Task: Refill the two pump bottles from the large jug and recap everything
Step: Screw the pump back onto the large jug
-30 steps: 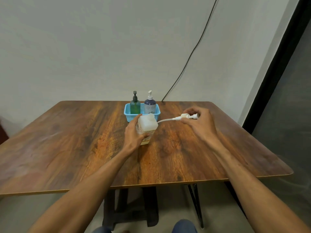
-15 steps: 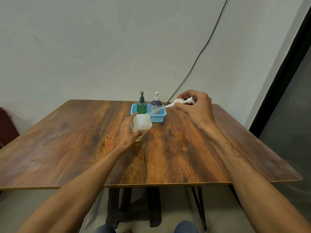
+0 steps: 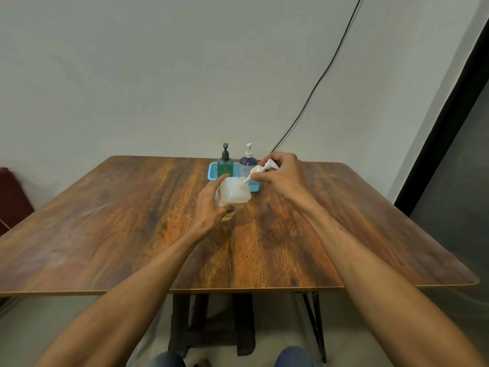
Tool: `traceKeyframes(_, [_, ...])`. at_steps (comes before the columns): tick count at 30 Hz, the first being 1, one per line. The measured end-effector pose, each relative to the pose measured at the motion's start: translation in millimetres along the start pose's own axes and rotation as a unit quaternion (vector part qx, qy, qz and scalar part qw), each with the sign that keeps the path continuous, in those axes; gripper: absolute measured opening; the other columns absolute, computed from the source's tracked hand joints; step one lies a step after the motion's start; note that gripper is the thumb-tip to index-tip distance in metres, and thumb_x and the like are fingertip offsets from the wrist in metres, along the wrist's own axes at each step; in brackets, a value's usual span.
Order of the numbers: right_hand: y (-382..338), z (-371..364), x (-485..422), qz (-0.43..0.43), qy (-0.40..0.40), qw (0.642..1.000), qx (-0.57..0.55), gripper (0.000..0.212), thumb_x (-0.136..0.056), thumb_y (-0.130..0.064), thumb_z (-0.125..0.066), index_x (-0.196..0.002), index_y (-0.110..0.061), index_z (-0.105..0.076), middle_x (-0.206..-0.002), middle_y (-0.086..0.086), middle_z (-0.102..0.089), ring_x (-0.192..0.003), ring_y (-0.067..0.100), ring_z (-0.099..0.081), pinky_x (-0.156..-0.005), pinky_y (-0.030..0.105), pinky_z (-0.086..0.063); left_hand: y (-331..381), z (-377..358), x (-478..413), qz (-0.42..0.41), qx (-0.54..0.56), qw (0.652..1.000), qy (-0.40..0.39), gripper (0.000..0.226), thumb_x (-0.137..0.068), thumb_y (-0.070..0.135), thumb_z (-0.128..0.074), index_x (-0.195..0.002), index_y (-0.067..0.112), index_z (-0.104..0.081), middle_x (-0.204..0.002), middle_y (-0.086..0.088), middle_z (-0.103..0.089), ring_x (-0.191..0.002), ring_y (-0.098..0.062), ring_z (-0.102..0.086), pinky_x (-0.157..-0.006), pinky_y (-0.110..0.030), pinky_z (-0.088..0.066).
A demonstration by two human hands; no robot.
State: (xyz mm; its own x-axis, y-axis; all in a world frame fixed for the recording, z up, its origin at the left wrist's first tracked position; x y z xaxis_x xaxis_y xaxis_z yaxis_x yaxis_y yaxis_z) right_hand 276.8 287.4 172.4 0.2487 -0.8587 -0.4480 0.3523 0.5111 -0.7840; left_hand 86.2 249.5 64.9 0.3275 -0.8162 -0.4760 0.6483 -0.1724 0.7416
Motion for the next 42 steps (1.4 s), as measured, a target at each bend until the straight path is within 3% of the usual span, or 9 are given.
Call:
traceKeyframes(5, [1.0, -11.4, -6.6, 0.005, -0.045, 0.999, 0.009, 0.026, -0.068, -0.010, -0.090, -0.088, -0.011, -0.074, -0.091, 0.000, -0.072, -0.081, 0.013, -0.068, -0.062, 0.018, -0.051, -0.4, -0.2, 3.1, -0.009, 0.008, 1.000, -0.003, 0.084, -0.076, 0.017, -0.088, -0.149, 0.018, -0.047, -0.144, -0.006, -0.056, -0.130, -0.021, -0.052, -0.113, -0.049, -0.041])
traceKeyframes(10, [2.5, -19.3, -10.8, 0.003, -0.088, 0.994, 0.063, 0.035, -0.072, -0.008, -0.088, -0.103, -0.006, -0.074, -0.101, 0.002, -0.070, -0.080, 0.007, -0.061, -0.055, 0.007, -0.042, 4.7, -1.4, 1.5, -0.021, 0.020, 0.999, -0.015, 0.088, -0.073, 0.016, -0.089, -0.150, 0.020, -0.046, -0.144, -0.005, -0.056, -0.128, -0.021, -0.052, -0.112, -0.049, -0.042])
traceKeyframes(21, [7.9, -27.5, -17.2, 0.027, -0.105, 0.986, 0.130, 0.025, -0.074, -0.023, -0.088, -0.089, -0.012, -0.071, -0.090, 0.000, -0.069, -0.076, 0.012, -0.063, -0.056, 0.016, -0.044, -0.8, -7.8, 5.5, -0.011, 0.037, 0.999, -0.010, 0.088, -0.073, 0.021, -0.090, -0.149, 0.024, -0.047, -0.143, -0.002, -0.057, -0.127, -0.018, -0.053, -0.111, -0.048, -0.046])
traceKeyframes(24, [9.4, -27.2, -12.3, 0.019, -0.085, 0.993, 0.082, 0.035, -0.076, -0.033, -0.087, -0.096, -0.012, -0.068, -0.084, -0.005, -0.064, -0.068, 0.002, -0.057, -0.047, 0.006, -0.039, 0.9, -8.3, 7.0, -0.010, 0.053, 0.999, -0.004, 0.084, -0.075, 0.020, -0.089, -0.148, 0.022, -0.048, -0.143, -0.003, -0.057, -0.127, -0.017, -0.053, -0.110, -0.041, -0.044])
traceKeyframes(29, [21.0, -26.1, -4.5, -0.040, -0.106, 0.990, -0.090, 0.056, -0.074, -0.019, -0.089, -0.122, -0.006, -0.063, -0.112, 0.009, -0.066, -0.090, 0.011, -0.064, -0.061, 0.010, -0.051, -3.2, -7.6, 7.9, -0.012, 0.058, 0.998, -0.005, 0.085, -0.074, 0.019, -0.090, -0.148, 0.020, -0.048, -0.142, -0.003, -0.058, -0.127, -0.015, -0.053, -0.109, -0.039, -0.045])
traceKeyframes(33, [27.8, -28.5, 0.0, -0.058, -0.101, 0.985, -0.124, 0.041, -0.076, -0.003, -0.084, -0.114, -0.003, -0.068, -0.108, 0.008, -0.070, -0.095, 0.019, -0.067, -0.067, 0.015, -0.055, 0.0, -9.1, 9.4, -0.016, 0.068, 0.997, -0.015, 0.088, -0.073, 0.018, -0.090, -0.149, 0.020, -0.047, -0.143, -0.002, -0.057, -0.125, -0.012, -0.052, -0.106, -0.035, -0.047])
traceKeyframes(37, [29.0, -37.9, 1.2, -0.041, -0.063, 0.990, -0.123, 0.039, -0.072, -0.007, -0.089, -0.099, 0.002, -0.063, -0.092, 0.007, -0.064, -0.075, 0.011, -0.060, -0.057, 0.010, -0.049, -0.1, -10.0, 11.4, -0.024, 0.081, 0.996, -0.018, 0.088, -0.072, 0.018, -0.090, -0.149, 0.019, -0.047, -0.142, -0.001, -0.058, -0.125, -0.015, -0.056, -0.104, -0.036, -0.051])
traceKeyframes(40, [33.9, -41.7, 2.5, -0.038, -0.056, 0.989, -0.131, 0.048, -0.071, -0.011, -0.090, -0.105, -0.001, -0.058, -0.094, 0.005, -0.060, -0.074, 0.007, -0.054, -0.058, 0.009, -0.046, -4.5, -10.4, 11.4, -0.017, 0.082, 0.996, -0.017, 0.089, -0.071, 0.019, -0.091, -0.149, 0.021, -0.048, -0.140, 0.002, -0.059, -0.123, -0.013, -0.057, -0.102, -0.034, -0.052])
traceKeyframes(42, [37.9, -42.6, 0.9, -0.042, -0.058, 0.987, -0.146, 0.051, -0.071, -0.009, -0.089, -0.113, -0.001, -0.060, -0.104, 0.007, -0.064, -0.082, 0.012, -0.059, -0.066, 0.016, -0.052, -8.3, -10.1, 11.7, -0.008, 0.081, 0.997, -0.012, 0.090, -0.071, 0.020, -0.092, -0.149, 0.023, -0.047, -0.138, 0.002, -0.060, -0.119, -0.012, -0.057, -0.100, -0.031, -0.051])
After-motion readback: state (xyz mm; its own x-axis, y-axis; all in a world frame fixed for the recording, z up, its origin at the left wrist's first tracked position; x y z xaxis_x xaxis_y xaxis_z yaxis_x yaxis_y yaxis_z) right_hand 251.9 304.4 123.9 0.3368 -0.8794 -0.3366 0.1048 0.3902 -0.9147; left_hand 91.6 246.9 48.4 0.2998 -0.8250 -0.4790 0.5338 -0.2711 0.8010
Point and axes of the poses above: each hand's wrist, its own x-axis away from the middle knuckle, its own z-axis out of the back of the hand, y = z × x, the point moved 3 cm from there along -x, towards the middle knuckle
